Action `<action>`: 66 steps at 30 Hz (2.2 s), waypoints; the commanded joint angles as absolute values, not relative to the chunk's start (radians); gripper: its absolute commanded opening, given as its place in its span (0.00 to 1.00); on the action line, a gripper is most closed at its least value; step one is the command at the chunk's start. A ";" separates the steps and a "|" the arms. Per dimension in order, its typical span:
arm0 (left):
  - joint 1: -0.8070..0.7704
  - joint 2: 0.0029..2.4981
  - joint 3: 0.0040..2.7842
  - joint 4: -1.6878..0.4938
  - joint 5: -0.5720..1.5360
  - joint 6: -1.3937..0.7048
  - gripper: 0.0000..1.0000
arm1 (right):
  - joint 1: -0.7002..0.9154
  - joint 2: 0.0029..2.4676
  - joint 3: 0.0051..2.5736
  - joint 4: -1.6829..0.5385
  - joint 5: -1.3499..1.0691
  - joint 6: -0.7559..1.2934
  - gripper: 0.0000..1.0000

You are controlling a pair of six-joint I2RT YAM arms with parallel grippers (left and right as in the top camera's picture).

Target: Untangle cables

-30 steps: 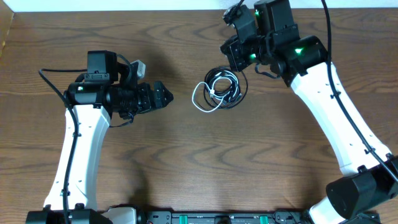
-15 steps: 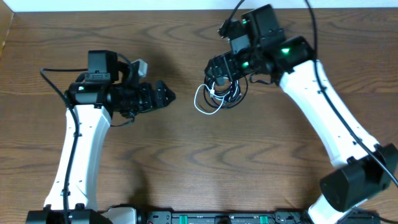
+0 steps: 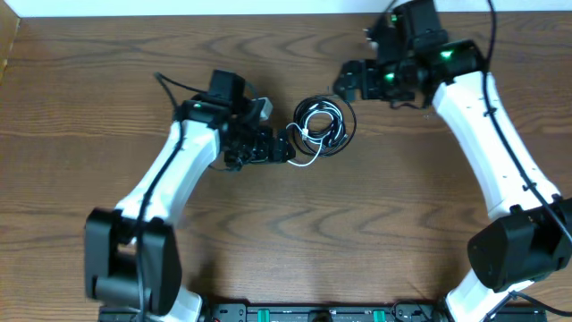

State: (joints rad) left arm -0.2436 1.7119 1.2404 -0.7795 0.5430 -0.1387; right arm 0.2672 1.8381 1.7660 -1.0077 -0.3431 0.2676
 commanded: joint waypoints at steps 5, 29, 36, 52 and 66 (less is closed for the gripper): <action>-0.247 1.817 1.249 -0.663 0.523 -0.133 0.93 | 0.230 1.829 1.770 -1.114 -0.350 0.236 0.99; -0.284 1.753 1.277 -0.510 0.701 -0.272 0.07 | 0.240 1.829 1.770 -1.106 -0.333 0.231 0.99; -0.285 1.552 1.316 -0.421 0.782 -0.336 0.07 | 0.242 1.829 1.770 -1.092 -0.320 0.231 0.99; -0.285 1.353 1.316 -0.150 0.774 -0.492 0.08 | 0.294 1.829 1.770 -1.085 -0.320 0.231 0.99; -0.288 1.378 1.316 0.138 0.659 -0.608 0.07 | 0.278 1.829 1.770 -1.093 -0.352 0.231 0.99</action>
State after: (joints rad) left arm -0.2855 1.3678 1.3014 0.1055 0.7113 -0.5579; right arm 0.2863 1.8381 1.7660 -1.0893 -0.3161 0.2443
